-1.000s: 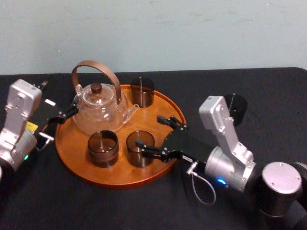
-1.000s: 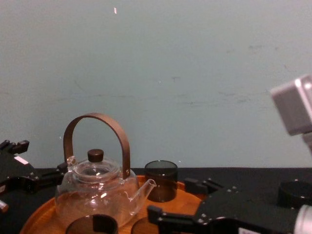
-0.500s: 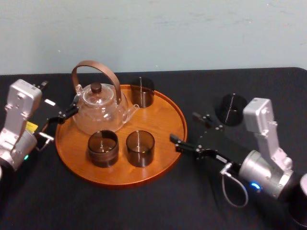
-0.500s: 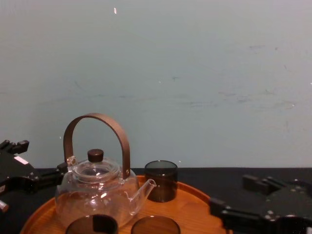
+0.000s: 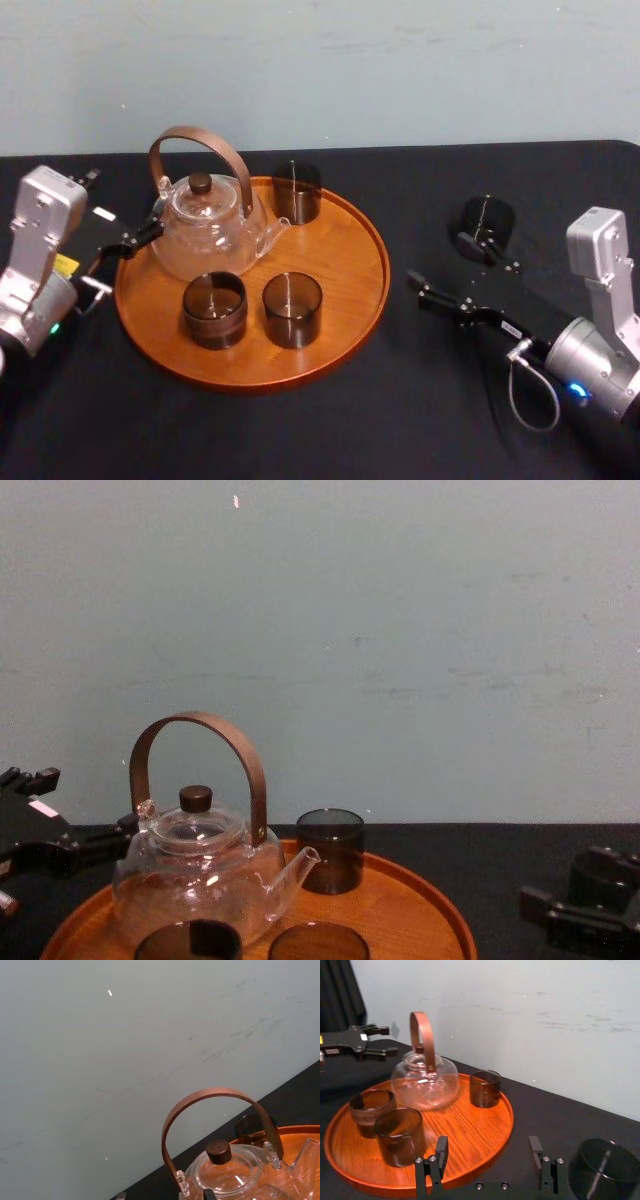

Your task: Pick up the glass from the table and place it on the tray.

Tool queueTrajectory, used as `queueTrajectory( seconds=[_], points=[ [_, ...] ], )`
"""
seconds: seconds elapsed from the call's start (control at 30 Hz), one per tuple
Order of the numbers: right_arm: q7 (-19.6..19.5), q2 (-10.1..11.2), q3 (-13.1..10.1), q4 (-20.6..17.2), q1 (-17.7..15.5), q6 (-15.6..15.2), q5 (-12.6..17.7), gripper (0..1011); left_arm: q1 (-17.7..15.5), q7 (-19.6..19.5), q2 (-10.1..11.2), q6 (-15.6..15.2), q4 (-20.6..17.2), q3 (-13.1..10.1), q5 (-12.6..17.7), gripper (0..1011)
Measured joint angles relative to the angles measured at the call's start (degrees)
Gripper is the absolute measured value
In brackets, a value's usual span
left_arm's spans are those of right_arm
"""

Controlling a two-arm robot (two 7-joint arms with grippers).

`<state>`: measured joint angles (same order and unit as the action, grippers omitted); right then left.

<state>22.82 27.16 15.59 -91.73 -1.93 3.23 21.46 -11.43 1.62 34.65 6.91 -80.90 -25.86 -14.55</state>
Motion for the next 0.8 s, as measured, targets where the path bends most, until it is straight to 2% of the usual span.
queueTrajectory(
  seconds=[0.8],
  points=[
    [-2.1,-0.2,-5.9,1.6,-3.0,0.0,0.5,1002,0.0,0.0,0.0,0.0,0.0,0.0,0.0,1001]
  ],
)
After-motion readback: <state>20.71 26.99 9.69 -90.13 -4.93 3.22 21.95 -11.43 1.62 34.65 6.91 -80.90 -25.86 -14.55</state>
